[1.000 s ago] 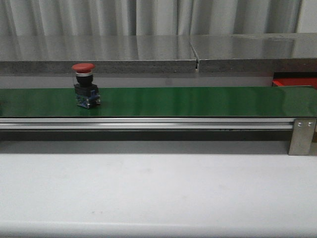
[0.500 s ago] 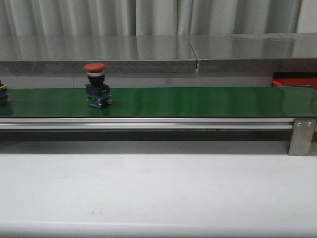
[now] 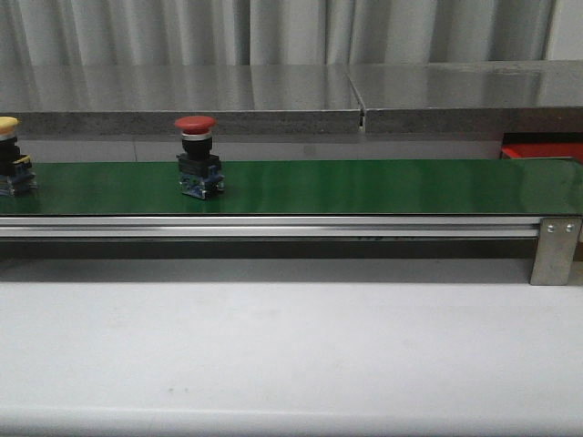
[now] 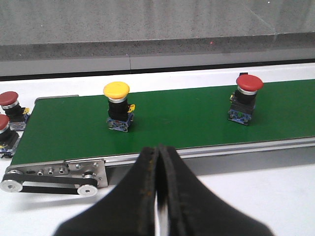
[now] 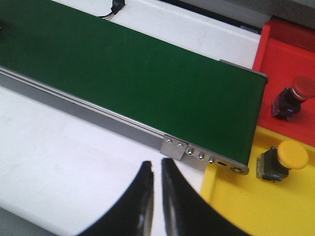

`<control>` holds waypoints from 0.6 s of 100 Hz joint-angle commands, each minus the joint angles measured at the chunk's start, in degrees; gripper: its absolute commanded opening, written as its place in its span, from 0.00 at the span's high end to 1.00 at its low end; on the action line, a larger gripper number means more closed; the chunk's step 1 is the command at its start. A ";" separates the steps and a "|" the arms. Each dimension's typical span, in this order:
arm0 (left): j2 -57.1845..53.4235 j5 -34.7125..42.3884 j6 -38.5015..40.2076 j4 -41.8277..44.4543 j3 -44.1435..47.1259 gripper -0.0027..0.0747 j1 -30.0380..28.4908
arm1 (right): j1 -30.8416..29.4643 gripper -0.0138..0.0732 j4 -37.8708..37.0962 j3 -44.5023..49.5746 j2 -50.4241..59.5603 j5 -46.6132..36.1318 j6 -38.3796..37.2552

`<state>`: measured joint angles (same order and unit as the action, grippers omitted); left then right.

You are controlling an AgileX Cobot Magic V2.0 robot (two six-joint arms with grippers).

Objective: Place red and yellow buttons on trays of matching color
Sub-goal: 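Move the right gripper above the red button riding on the belt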

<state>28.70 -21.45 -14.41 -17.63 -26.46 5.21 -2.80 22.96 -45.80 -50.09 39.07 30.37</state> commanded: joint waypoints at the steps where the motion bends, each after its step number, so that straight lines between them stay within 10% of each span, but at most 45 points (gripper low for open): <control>1: 0.08 4.53 0.05 -1.10 -1.56 0.99 0.50 | -0.06 0.43 2.93 -1.30 0.48 -2.21 0.32; 14: 0.08 4.53 0.05 -1.10 -1.56 0.99 0.50 | -0.06 0.13 6.09 -1.30 0.48 -3.69 0.32; 60: 0.08 4.53 0.05 -1.10 -1.56 0.99 0.50 | 5.93 0.17 5.84 -12.96 -14.39 1.58 0.32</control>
<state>28.70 -21.45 -14.41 -17.63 -26.46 5.21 0.55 27.52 -54.05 -61.14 42.70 30.37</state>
